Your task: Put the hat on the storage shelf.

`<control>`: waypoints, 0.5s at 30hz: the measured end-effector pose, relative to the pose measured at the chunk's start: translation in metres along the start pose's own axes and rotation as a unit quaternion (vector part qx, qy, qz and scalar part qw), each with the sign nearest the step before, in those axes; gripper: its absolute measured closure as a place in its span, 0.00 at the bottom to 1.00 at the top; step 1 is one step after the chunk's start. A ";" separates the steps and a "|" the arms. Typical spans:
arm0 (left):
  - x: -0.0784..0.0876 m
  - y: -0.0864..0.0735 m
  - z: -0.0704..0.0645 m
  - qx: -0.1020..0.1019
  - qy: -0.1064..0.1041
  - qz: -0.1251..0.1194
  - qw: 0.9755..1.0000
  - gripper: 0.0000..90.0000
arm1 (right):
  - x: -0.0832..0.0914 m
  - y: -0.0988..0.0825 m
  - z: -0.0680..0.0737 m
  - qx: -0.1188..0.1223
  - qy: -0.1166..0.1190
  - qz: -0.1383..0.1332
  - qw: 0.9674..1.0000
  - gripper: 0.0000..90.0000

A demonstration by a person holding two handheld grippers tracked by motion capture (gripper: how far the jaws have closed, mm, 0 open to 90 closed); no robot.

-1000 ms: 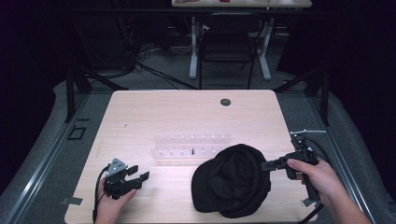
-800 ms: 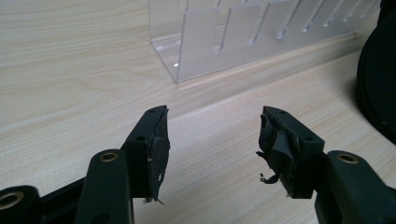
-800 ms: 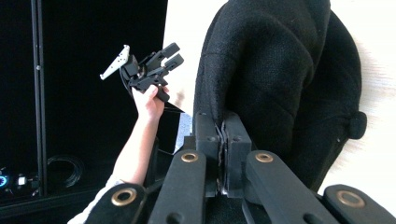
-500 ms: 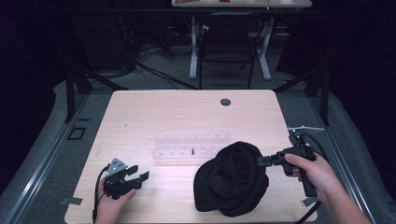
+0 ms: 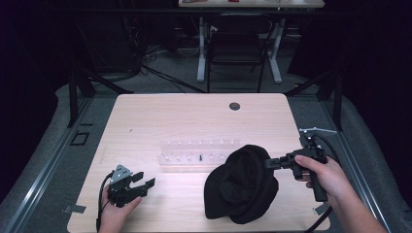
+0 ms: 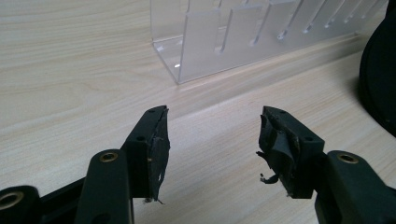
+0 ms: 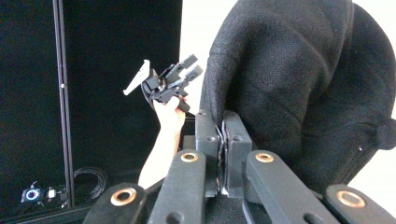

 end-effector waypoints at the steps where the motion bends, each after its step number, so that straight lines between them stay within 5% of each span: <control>1: 0.000 0.000 0.000 0.000 0.001 0.001 1.000 0.47 | 0.001 0.001 0.002 0.003 0.002 -0.003 1.000 0.98; 15: 0.000 0.000 0.000 -0.001 0.001 -0.001 1.000 0.47 | 0.012 0.008 0.027 0.036 0.013 -0.022 0.999 0.98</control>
Point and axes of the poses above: each handheld gripper's, and its own axes: x roughly backward along the jaws, y roughly out of its top, z roughly to its left, the point moved 3 cm from there along -x, roughly forward along the jaws, and after that the axes turned 10 degrees about x, right-handed, at the moved point
